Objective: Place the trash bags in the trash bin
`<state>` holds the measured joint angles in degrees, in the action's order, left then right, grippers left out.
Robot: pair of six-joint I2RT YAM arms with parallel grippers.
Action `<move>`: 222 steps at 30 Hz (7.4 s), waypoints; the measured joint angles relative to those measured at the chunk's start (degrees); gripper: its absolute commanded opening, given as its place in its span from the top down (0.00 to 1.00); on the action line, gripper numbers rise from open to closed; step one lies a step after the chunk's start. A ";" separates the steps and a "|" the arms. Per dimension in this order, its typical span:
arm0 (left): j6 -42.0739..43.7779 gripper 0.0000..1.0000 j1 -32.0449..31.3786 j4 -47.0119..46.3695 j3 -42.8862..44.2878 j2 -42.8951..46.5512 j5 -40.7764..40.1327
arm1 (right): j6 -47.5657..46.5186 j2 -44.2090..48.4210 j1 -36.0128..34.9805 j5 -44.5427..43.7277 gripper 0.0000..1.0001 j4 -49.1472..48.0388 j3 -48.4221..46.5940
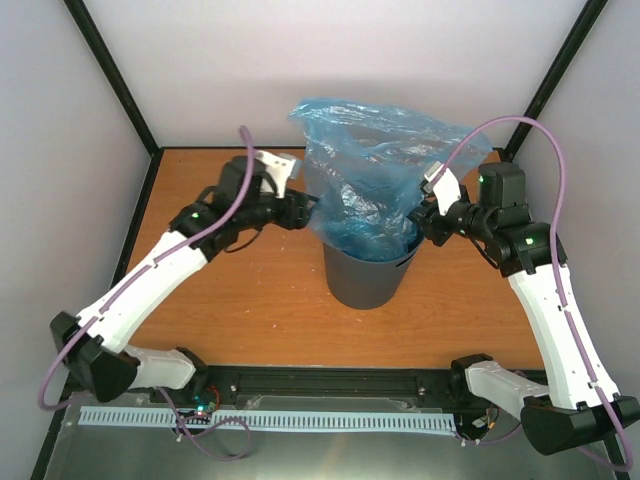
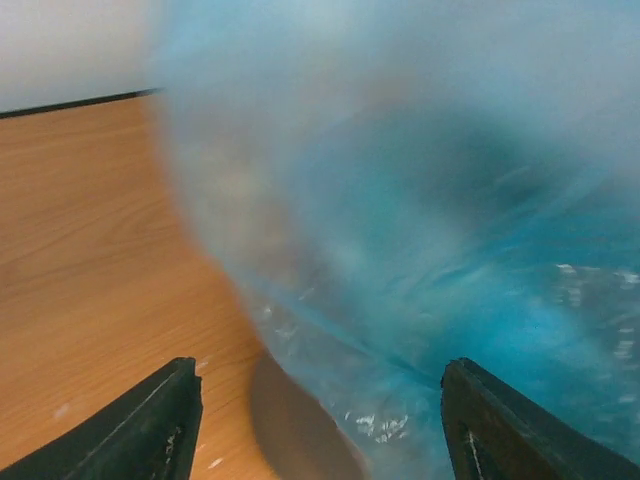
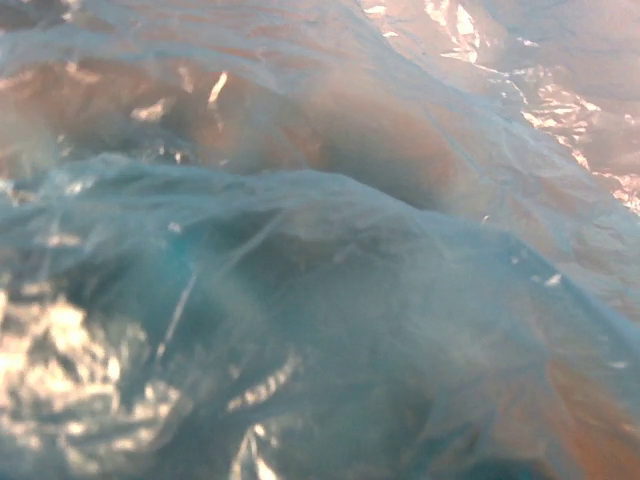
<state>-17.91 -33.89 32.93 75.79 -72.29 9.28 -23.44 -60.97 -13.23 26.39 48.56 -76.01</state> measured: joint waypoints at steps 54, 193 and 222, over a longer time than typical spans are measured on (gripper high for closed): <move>7.21 0.47 -21.88 4.44 13.97 -16.65 1.01 | -1.11 7.78 0.00 6.05 0.50 17.75 -9.64; 14.23 0.30 -14.32 8.28 23.39 -7.39 -5.35 | -17.29 -5.46 -25.40 -41.00 0.32 4.28 -16.65; 8.09 0.99 -4.72 3.41 22.38 -16.15 -12.46 | -5.44 -30.56 -13.92 -17.64 0.24 9.62 -41.22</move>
<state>-9.82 -38.61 36.34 98.17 -88.44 -3.18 -28.88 -91.53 -27.16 8.75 58.17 -117.23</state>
